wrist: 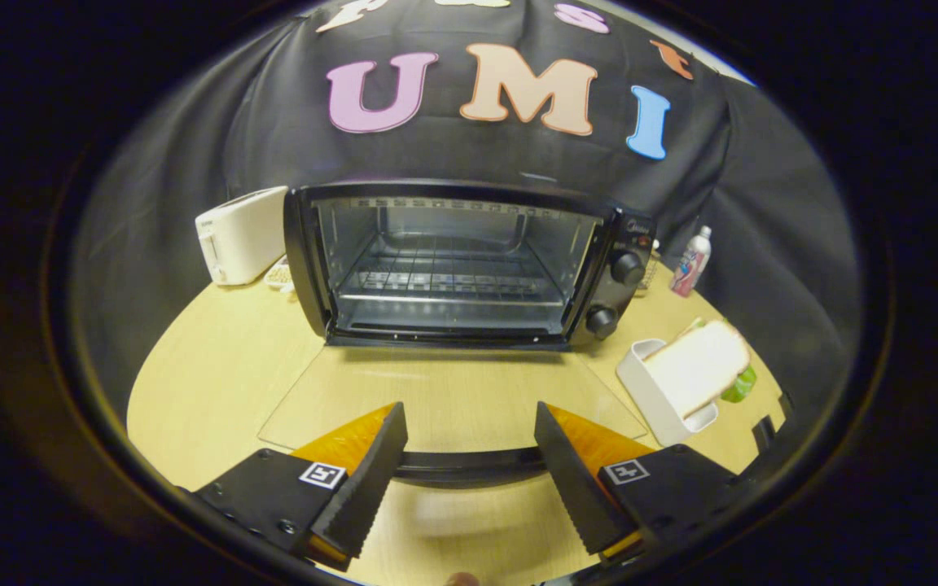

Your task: Open the toaster oven, put the food inside, and close the toaster oven door.

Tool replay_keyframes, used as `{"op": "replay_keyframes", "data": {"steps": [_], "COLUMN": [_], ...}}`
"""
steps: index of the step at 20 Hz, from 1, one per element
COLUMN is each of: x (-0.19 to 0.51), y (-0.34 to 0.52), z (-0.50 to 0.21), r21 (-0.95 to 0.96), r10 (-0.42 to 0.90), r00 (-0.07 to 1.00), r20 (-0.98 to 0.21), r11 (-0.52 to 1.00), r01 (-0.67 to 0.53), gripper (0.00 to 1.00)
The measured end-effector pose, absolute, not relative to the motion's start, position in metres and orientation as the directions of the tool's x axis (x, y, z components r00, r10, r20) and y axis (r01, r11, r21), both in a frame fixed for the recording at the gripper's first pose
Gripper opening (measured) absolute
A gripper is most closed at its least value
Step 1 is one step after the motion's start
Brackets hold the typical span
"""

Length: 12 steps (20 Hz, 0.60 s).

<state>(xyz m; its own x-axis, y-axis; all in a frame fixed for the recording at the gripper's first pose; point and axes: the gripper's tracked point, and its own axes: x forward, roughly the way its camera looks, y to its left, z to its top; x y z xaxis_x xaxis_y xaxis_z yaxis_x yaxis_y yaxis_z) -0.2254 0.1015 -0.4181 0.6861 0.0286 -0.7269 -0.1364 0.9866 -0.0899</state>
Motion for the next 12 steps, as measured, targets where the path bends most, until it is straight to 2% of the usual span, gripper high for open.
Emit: {"op": "replay_keyframes", "data": {"steps": [5, 8, 12], "x": [-0.233, -0.232, -0.212], "y": [0.104, 0.097, 0.054], "z": [-0.434, -0.428, -0.398], "r21": [-0.124, -0.108, -0.185], "r10": [0.020, 0.017, -0.069], "r00": [0.659, 0.650, 0.693], "r20": [-0.752, -0.760, -0.717], "r11": [0.978, 0.982, 0.978], "r01": [-0.171, -0.152, -0.094], "gripper": [0.99, 1.00, 1.00]}}
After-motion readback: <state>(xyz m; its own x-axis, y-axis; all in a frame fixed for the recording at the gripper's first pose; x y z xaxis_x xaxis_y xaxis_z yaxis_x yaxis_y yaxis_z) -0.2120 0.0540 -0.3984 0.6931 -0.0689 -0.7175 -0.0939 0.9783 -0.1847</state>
